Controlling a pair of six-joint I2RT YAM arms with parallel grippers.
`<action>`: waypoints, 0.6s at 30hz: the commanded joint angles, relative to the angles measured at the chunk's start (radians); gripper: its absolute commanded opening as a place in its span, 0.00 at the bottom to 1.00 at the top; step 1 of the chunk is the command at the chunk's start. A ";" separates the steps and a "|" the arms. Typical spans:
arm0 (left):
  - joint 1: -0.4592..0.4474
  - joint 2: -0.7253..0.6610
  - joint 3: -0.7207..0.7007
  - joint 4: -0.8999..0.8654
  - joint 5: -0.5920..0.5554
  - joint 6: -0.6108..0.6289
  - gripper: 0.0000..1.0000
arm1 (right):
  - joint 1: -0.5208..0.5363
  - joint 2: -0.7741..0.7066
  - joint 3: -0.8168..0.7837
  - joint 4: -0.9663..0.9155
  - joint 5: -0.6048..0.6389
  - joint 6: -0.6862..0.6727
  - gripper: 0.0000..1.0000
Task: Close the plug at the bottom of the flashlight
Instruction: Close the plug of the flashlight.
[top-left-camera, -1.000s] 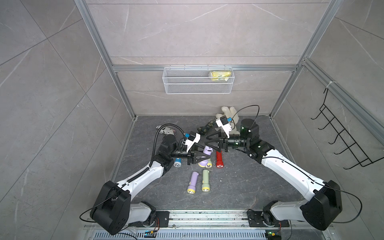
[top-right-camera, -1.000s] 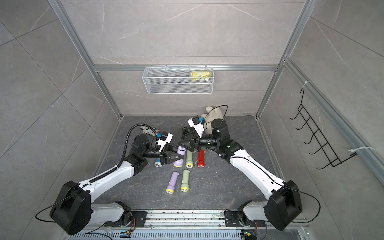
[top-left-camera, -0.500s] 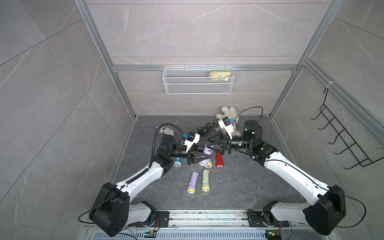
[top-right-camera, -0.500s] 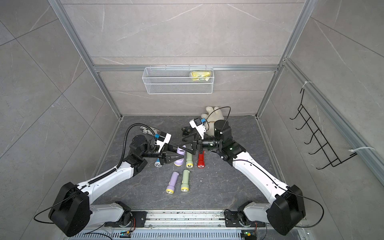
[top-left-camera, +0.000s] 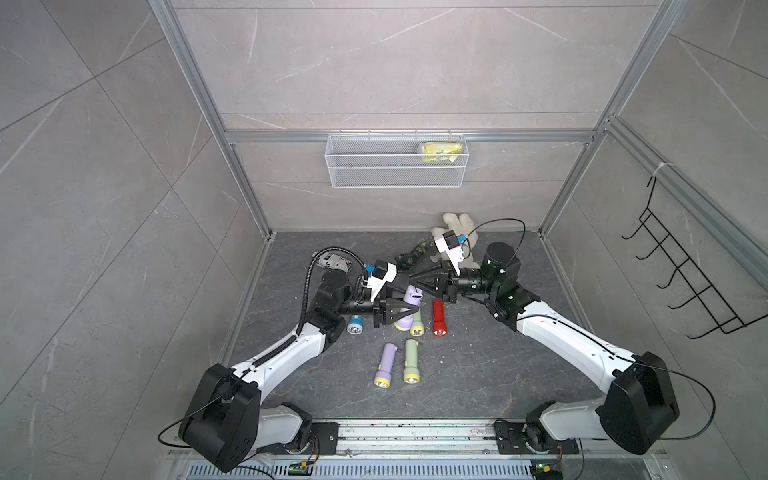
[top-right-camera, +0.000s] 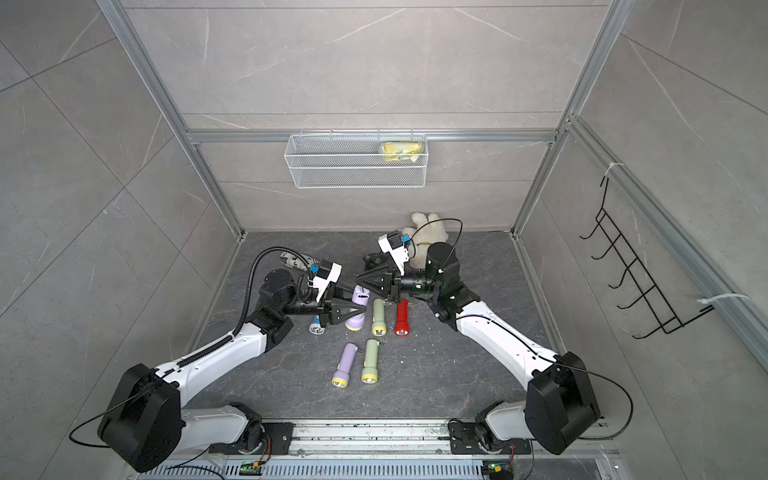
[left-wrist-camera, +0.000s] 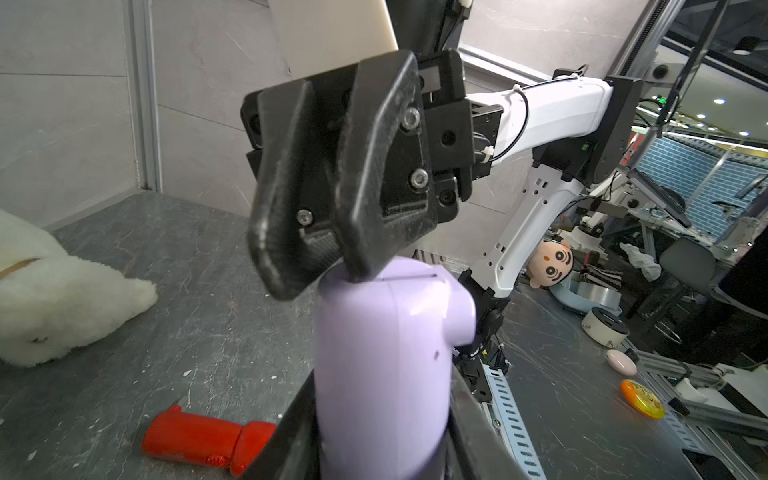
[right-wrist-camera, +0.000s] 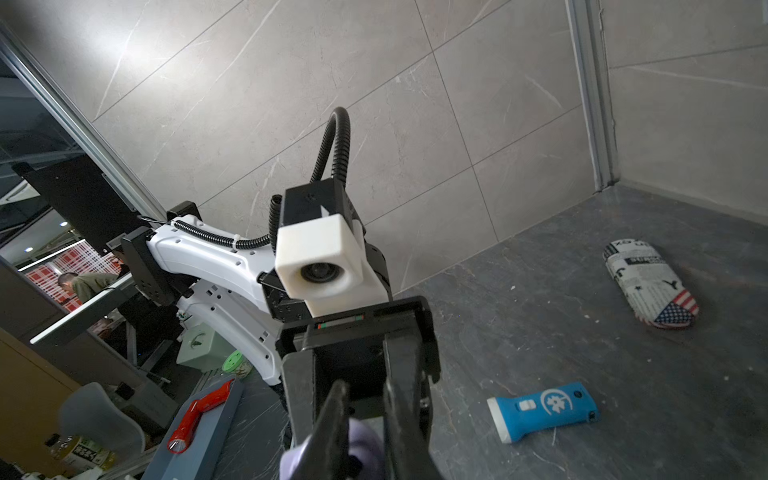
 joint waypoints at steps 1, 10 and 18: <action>-0.022 -0.070 0.084 0.291 -0.007 -0.005 0.00 | 0.024 0.075 -0.062 -0.107 -0.012 0.014 0.11; -0.032 -0.103 0.074 0.161 -0.040 0.091 0.00 | -0.007 0.017 -0.033 -0.301 0.143 -0.090 0.10; -0.082 -0.147 0.082 -0.145 -0.265 0.346 0.00 | -0.012 0.020 0.020 -0.515 0.397 -0.170 0.19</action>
